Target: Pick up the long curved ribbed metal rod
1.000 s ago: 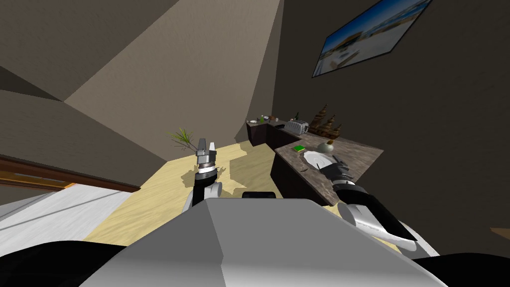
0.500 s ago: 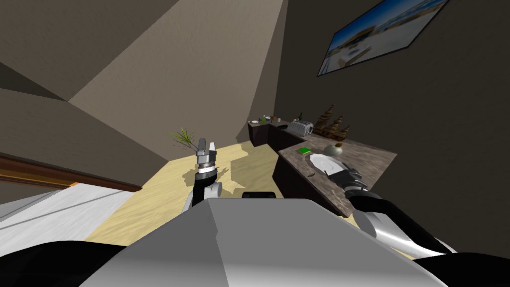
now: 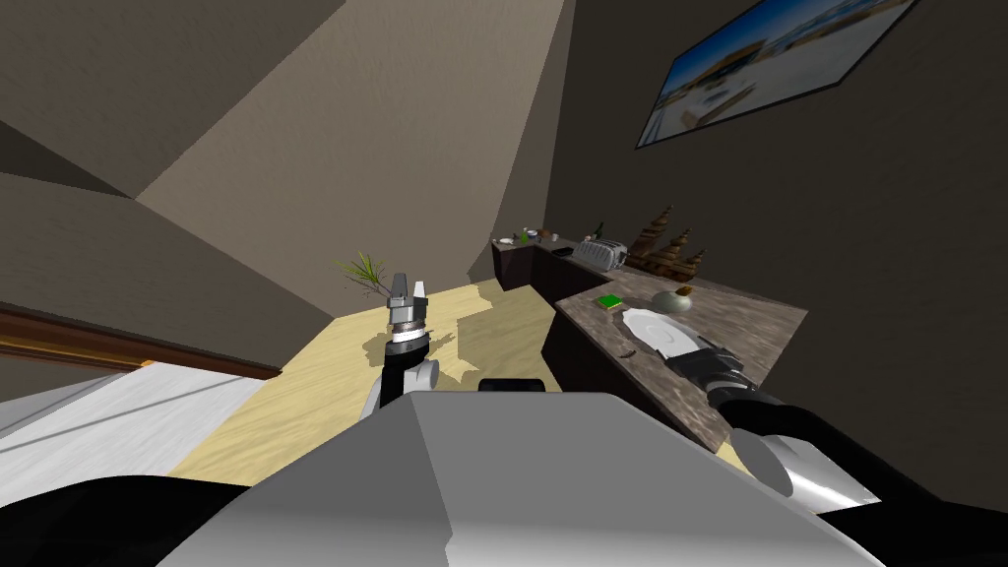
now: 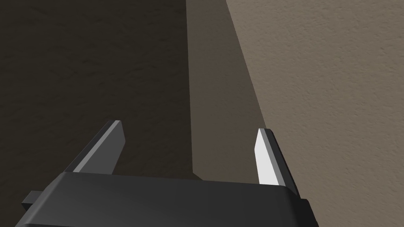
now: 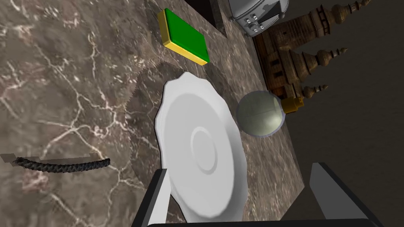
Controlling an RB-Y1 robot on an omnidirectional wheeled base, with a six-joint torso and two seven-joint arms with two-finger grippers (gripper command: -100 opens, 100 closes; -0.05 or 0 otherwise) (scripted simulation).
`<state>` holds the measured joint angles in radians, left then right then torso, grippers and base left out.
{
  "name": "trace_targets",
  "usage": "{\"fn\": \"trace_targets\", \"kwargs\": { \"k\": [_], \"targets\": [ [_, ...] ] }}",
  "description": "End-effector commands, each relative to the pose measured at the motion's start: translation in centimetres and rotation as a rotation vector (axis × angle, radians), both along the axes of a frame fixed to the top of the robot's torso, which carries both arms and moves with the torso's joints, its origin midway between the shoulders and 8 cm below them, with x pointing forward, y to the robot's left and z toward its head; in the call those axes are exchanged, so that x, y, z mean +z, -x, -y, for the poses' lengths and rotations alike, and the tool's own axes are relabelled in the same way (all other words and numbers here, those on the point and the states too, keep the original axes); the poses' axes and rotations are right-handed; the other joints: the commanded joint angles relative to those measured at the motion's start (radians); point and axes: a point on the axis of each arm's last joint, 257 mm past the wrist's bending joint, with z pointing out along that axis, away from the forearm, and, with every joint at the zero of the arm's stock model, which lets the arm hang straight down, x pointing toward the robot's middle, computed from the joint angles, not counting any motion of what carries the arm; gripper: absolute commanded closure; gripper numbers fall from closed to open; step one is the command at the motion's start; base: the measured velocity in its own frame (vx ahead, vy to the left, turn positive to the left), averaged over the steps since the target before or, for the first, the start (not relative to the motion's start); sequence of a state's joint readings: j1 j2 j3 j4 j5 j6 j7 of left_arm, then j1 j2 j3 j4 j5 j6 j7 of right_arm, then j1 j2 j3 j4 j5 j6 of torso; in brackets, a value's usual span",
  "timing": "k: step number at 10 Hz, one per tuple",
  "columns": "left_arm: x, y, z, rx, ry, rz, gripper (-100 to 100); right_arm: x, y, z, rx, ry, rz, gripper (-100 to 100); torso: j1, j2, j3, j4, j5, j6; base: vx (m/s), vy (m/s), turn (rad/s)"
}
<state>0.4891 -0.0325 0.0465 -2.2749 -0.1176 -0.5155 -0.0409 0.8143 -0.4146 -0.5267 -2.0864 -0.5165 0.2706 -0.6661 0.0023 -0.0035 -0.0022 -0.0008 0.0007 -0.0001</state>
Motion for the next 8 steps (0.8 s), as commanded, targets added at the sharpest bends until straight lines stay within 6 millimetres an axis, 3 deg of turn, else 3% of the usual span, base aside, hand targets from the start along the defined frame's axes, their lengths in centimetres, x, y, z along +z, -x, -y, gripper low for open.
{"fn": "trace_targets", "kwargs": {
  "k": [1,2,3,4,5,8],
  "targets": [
    [0.0,0.0,0.0,0.000,0.000,0.000,0,-0.4,0.3,0.2,-0.012,-0.019,-0.015,-100,0.000,0.000,0.000,0.000,0.000,0.000,0.036,0.015,-0.005],
    [0.0,0.0,0.0,0.000,0.000,0.000,0,-1.0,1.9,1.8,-0.065,-0.080,-0.032,-100,-0.001,0.001,0.001,0.000,0.000,0.000,0.065,0.048,0.028],
    [0.0,0.0,0.0,0.000,0.000,0.000,0,-1.4,2.2,1.8,-0.072,-0.094,-0.047,-100,0.001,0.000,0.000,0.000,0.000,0.000,0.072,0.042,0.008],
    [0.0,0.0,0.0,0.000,0.000,0.000,0,-1.9,3.9,3.3,-0.123,-0.144,-0.067,-100,0.000,0.000,0.000,0.000,0.000,0.000,0.105,0.039,0.016],
    [0.0,0.0,0.0,0.000,0.000,0.000,0,-2.4,4.1,3.2,-0.136,-0.172,-0.076,-100,0.000,-0.002,-0.001,0.000,0.000,0.000,0.091,0.028,0.006],
    [0.0,0.0,0.0,0.000,0.000,0.000,0,-3.4,7.6,5.6,-0.249,-0.294,-0.103,-100,0.000,-0.002,-0.001,-0.001,0.000,0.000,0.104,0.039,0.003]
  ]
}}
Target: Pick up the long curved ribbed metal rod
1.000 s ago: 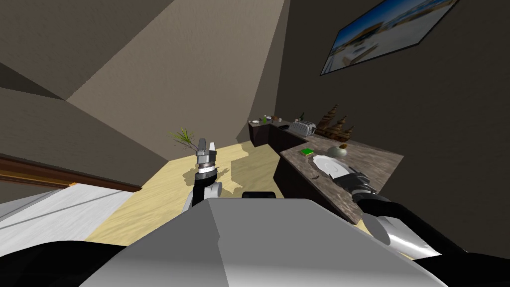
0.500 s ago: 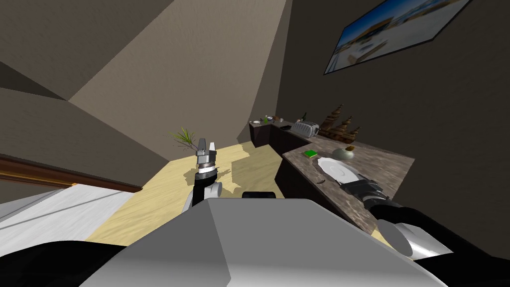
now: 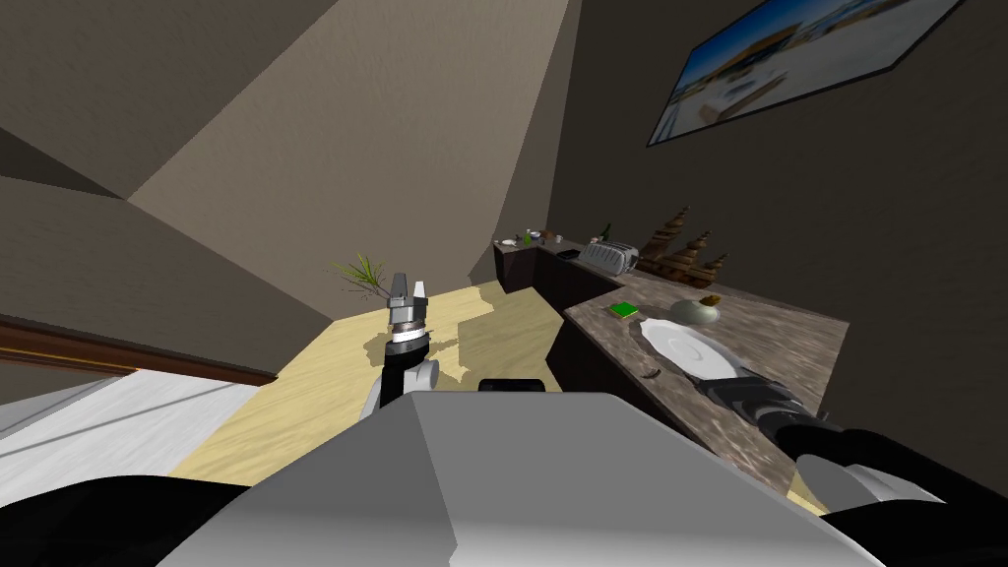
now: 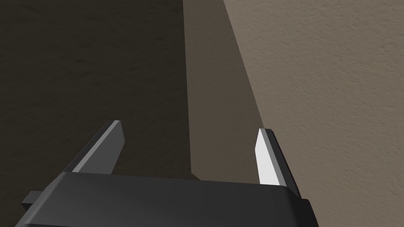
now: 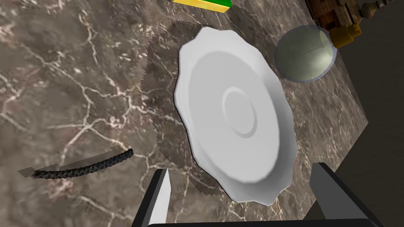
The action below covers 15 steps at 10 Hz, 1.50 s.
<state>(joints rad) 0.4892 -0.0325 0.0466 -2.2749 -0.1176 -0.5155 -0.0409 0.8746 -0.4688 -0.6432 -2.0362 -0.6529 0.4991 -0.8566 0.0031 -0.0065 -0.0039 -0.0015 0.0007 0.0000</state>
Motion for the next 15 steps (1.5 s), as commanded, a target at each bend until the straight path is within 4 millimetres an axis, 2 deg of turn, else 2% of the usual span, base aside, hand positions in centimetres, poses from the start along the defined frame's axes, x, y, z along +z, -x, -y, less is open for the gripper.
{"fn": "trace_targets", "kwargs": {
  "k": [1,2,4,5,6,7,15],
  "targets": [
    [0.0,0.0,0.0,0.000,0.000,0.000,0,-0.9,1.5,0.5,-0.051,-0.065,-0.021,-100,0.000,0.000,0.000,0.000,0.000,0.000,0.090,0.033,-0.006],
    [0.0,0.0,0.0,0.000,0.000,0.000,0,-1.2,3.1,1.4,-0.101,-0.110,-0.029,-100,-0.001,0.001,0.000,0.000,0.000,0.000,0.096,0.025,-0.004],
    [0.0,0.0,0.0,0.000,0.000,0.000,0,-1.8,3.5,1.3,-0.124,-0.144,-0.040,-100,-0.002,0.002,0.001,0.000,0.000,0.000,0.063,0.015,-0.004],
    [0.0,0.0,0.0,0.000,0.000,0.000,0,-2.1,5.1,2.0,-0.181,-0.199,-0.042,-100,-0.002,0.004,0.002,0.001,0.000,0.000,0.088,0.024,-0.014],
    [0.0,0.0,0.0,0.000,0.000,0.000,0,-2.5,5.4,1.8,-0.197,-0.221,-0.054,-100,-0.002,0.002,0.001,0.001,0.000,0.000,0.091,0.022,-0.013],
    [0.0,0.0,0.0,0.000,0.000,0.000,0,-2.7,6.8,2.4,-0.249,-0.269,-0.055,-100,-0.002,0.002,0.001,0.000,0.000,0.000,0.126,0.011,-0.025],
    [0.0,0.0,0.0,0.000,0.000,0.000,0,-5.3,13.4,2.1,-0.544,-0.560,-0.090,-100,-0.003,0.002,0.001,0.000,-0.001,0.000,0.101,0.008,-0.028]
  ]
}}
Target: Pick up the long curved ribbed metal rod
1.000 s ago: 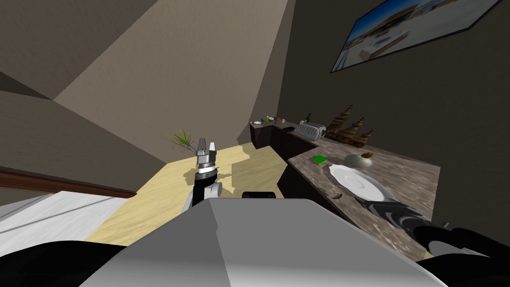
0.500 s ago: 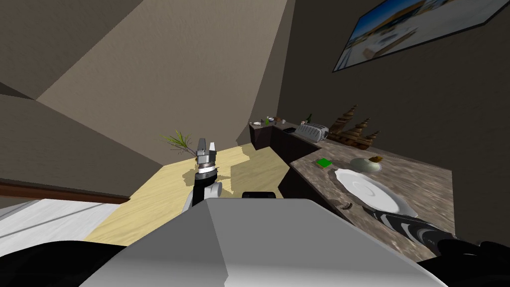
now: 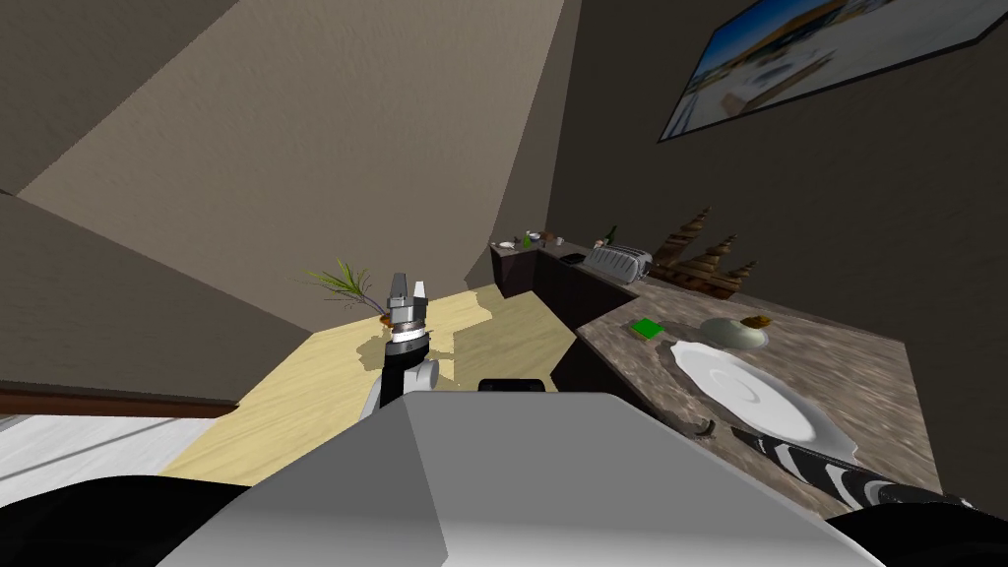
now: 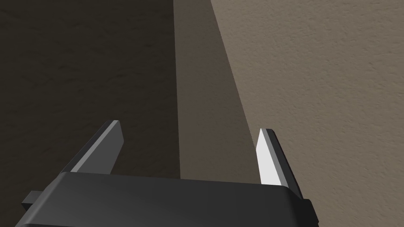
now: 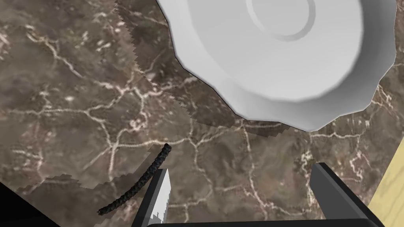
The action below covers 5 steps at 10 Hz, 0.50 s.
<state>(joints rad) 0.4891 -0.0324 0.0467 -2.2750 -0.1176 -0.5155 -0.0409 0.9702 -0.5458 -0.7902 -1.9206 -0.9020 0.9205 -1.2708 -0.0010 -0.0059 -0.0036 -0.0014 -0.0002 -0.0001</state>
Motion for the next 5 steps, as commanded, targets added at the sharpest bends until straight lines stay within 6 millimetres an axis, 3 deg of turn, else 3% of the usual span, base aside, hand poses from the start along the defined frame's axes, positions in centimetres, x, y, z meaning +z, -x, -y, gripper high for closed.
{"fn": "trace_targets", "kwargs": {
  "k": [1,5],
  "targets": [
    [0.0,0.0,0.0,0.000,0.000,0.000,0,-0.4,1.1,-0.3,-0.052,-0.048,-0.008,-100,0.000,0.000,0.000,0.000,0.000,0.000,0.099,-0.005,-0.026],
    [0.0,0.0,0.0,0.000,0.000,0.000,0,-1.3,3.7,-1.1,-0.189,-0.167,-0.024,-100,0.001,0.001,0.000,0.000,0.000,0.000,0.094,0.002,-0.040]
  ]
}}
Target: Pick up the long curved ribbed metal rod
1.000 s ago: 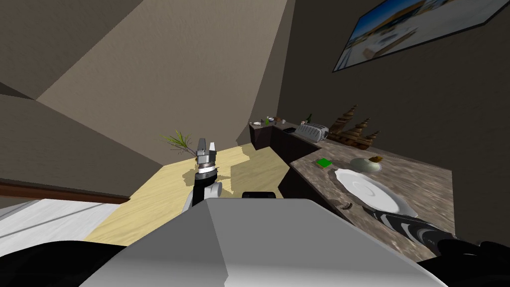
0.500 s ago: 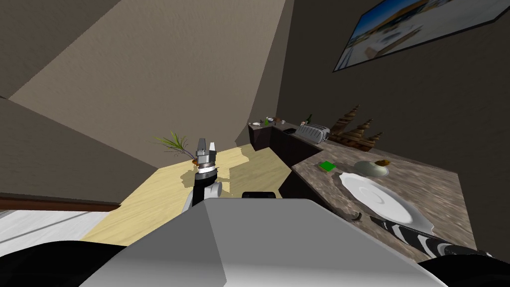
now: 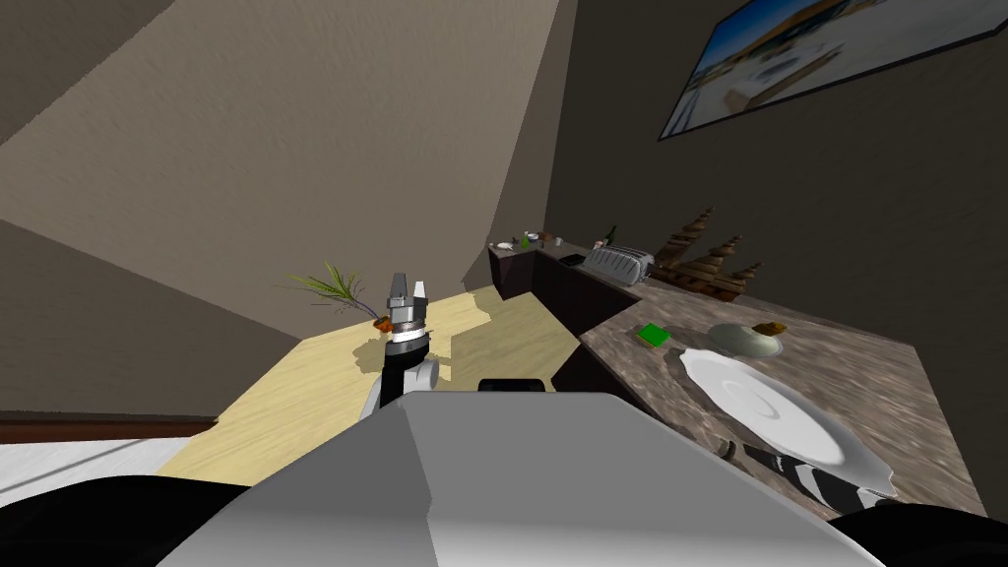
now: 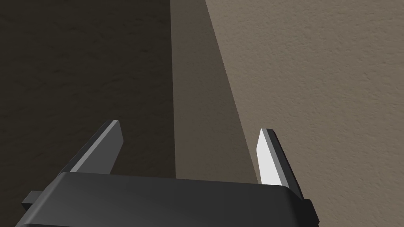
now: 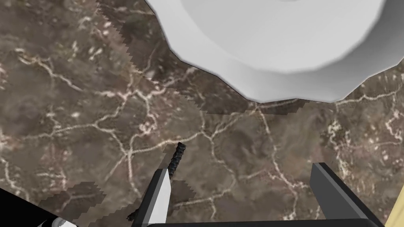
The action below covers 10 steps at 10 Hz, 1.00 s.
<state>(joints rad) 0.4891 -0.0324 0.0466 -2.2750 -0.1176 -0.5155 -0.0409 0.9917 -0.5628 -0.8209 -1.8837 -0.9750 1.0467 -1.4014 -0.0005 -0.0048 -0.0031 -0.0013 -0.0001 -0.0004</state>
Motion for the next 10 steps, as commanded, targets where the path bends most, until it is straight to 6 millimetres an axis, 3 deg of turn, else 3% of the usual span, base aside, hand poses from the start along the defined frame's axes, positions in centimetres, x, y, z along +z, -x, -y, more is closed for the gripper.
{"fn": "trace_targets", "kwargs": {
  "k": [1,10],
  "targets": [
    [0.0,0.0,0.0,0.000,0.000,0.000,0,-0.5,1.3,-0.6,-0.069,-0.062,-0.011,-100,0.000,0.000,0.000,0.000,0.000,0.000,0.094,-0.019,-0.056],
    [0.0,0.0,0.0,0.000,0.000,0.000,0,-2.1,5.4,-3.9,-0.349,-0.288,-0.048,-100,-0.001,0.000,0.000,0.000,0.000,0.000,0.089,-0.008,-0.046]
  ]
}}
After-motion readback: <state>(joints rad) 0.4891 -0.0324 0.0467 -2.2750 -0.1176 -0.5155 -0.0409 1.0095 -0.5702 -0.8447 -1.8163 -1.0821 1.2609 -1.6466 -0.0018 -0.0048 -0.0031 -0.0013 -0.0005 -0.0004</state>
